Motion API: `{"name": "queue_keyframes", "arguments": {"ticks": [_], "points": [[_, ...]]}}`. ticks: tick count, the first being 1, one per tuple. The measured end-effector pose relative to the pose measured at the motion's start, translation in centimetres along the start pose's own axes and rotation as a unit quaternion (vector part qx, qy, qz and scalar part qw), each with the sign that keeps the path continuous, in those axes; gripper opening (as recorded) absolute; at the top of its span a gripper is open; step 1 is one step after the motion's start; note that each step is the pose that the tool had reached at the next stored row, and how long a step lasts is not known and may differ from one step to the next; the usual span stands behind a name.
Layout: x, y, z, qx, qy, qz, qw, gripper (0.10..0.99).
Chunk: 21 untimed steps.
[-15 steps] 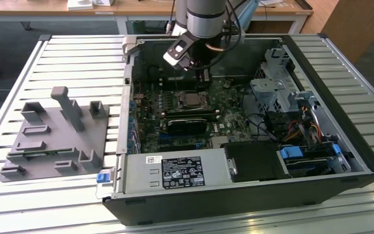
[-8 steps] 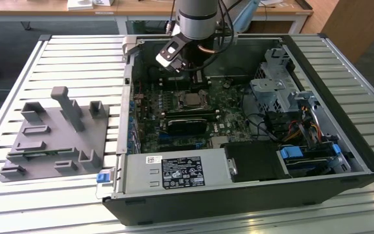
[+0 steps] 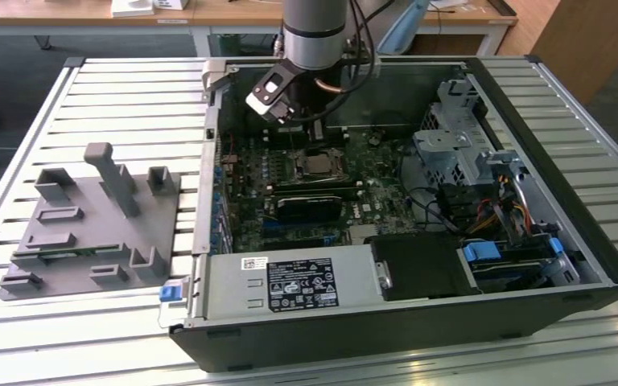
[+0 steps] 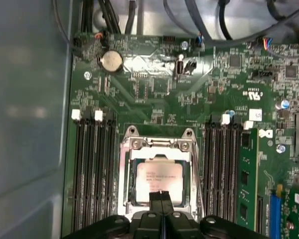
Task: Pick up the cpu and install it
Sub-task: 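Close the cpu cover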
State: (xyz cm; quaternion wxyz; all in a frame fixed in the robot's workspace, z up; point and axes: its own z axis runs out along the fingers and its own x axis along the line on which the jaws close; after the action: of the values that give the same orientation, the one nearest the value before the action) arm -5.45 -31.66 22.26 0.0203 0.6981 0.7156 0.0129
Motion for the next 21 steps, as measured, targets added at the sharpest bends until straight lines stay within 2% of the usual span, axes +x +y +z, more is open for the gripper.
{"name": "queue_keyframes", "arguments": {"ticks": [10,18,21], "points": [[0.03,-0.5,1.55,0.0,0.0001,0.0,1.0,0.106],[0.03,-0.54,2.19,0.0001,-0.0001,0.0,1.0,0.106],[0.03,-0.24,2.22,0.0,0.0001,0.0,1.0,0.106]]}}
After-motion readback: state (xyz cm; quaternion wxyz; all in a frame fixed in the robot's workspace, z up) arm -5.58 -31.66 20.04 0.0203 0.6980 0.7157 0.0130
